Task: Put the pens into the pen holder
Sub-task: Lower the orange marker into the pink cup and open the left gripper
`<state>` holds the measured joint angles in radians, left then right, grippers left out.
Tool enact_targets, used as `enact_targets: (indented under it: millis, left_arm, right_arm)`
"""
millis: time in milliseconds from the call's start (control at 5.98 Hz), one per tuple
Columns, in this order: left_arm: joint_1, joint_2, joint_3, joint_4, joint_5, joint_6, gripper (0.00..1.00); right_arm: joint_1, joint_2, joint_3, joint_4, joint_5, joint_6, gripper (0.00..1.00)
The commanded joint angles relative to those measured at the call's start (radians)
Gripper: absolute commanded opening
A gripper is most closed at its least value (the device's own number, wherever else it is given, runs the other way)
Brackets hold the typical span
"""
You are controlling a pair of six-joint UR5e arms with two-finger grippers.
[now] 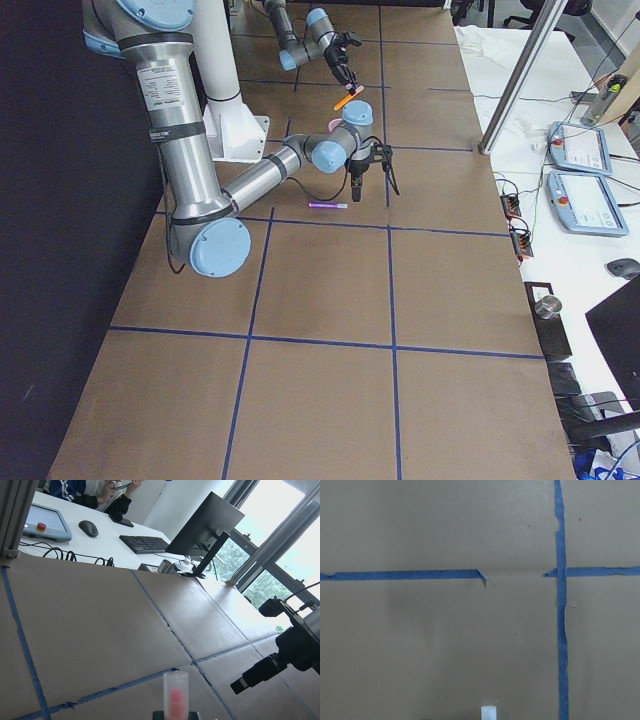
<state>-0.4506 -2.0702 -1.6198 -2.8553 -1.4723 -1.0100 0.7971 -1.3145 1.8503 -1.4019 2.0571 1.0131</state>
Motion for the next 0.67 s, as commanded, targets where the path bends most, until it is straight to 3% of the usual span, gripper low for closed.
enact_targets:
  millis: [0,502]
  left_arm:
    - [0.003,-0.040,0.078,-0.065,0.016,0.021,0.00]
    - [0.024,-0.094,0.214,-0.145,0.085,0.021,0.00]
  right_arm:
    - [-0.001,0.004,0.000,0.001,0.000,-0.001,1.00]
    - [0.001,0.004,0.000,0.001,0.001,-0.001,1.00]
